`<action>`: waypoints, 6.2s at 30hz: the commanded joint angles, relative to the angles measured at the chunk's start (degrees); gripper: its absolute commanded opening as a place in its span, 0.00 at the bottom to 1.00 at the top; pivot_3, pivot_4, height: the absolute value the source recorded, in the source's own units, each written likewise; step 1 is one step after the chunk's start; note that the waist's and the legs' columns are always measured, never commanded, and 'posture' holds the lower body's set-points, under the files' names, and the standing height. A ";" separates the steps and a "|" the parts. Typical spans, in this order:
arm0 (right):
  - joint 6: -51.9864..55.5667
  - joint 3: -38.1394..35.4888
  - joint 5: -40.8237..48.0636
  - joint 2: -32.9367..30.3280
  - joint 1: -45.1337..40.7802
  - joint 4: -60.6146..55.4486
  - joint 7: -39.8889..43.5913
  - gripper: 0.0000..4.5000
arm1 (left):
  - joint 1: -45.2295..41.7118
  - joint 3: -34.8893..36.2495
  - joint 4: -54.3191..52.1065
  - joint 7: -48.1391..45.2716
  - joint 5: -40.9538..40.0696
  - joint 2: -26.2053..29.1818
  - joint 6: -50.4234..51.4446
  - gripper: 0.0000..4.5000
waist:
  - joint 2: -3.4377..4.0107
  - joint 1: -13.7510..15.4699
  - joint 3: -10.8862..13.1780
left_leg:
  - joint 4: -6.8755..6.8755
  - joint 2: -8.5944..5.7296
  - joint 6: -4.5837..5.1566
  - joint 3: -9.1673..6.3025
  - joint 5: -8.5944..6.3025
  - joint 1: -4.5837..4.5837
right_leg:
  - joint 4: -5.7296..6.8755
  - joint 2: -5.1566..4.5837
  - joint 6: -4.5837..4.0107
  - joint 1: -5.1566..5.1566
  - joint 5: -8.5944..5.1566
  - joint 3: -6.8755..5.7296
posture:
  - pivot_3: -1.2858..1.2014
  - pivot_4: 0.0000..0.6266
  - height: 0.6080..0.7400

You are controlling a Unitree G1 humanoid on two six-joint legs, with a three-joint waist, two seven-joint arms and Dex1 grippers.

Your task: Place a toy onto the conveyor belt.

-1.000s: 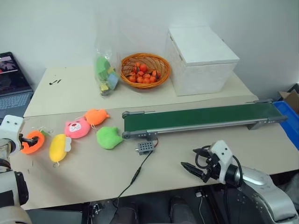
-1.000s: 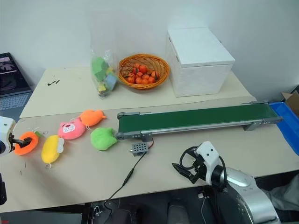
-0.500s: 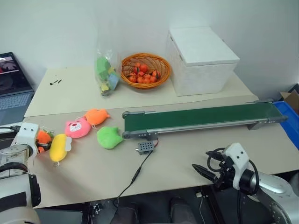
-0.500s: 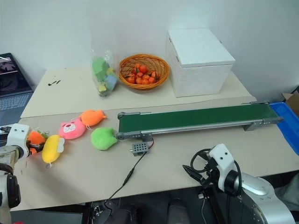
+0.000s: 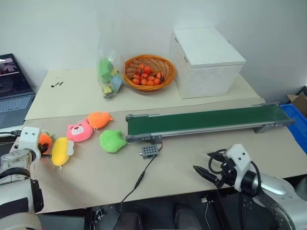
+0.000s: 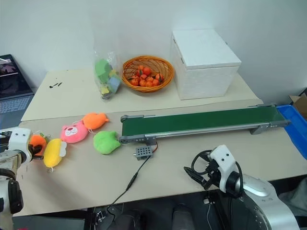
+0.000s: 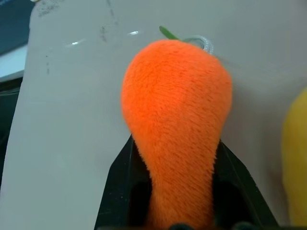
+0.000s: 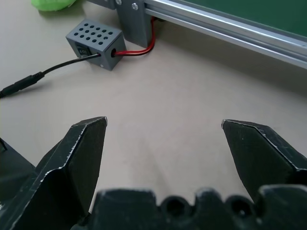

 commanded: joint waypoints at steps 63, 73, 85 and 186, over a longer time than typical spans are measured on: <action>-18.81 10.31 -4.98 -1.03 -31.08 25.88 22.86 1.00 | -15.11 -71.88 -6.62 71.38 62.58 -20.00 -40.65 0.24 | -0.02 -0.49 0.02 | 0.69 0.02 0.32 0.88 -0.24 -0.01 | -0.01 0.04 0.34 0.03 0.28 0.63 | 0.52 0.24 1.00; -21.25 10.56 -5.92 -0.92 -36.19 32.81 26.56 1.00 | -13.54 -71.78 -7.12 69.94 61.04 -17.70 -44.48 0.80 | 0.03 -1.01 -0.02 | 0.62 0.05 0.34 0.96 -0.25 0.04 | -0.02 0.03 0.34 -0.02 0.28 0.65 | 0.52 0.24 1.00; -22.54 11.53 -6.89 0.24 -39.23 36.49 28.43 1.00 | -13.00 -71.12 -8.84 69.74 60.05 -14.54 -45.44 0.98 | 0.15 -1.12 -0.13 | 0.56 0.05 0.35 1.01 -0.25 0.23 | 0.02 0.03 0.34 0.07 0.28 0.67 | 0.52 0.24 1.00; -14.54 8.71 -1.91 2.64 -33.35 24.51 22.39 1.00 | 22.21 -10.64 -79.45 -31.14 -29.81 -9.80 15.65 0.98 | 0.46 -0.33 0.07 | 1.29 0.04 0.53 0.94 -0.49 -0.90 | -0.03 -0.04 0.08 -0.94 0.64 0.20 | 0.52 0.24 1.00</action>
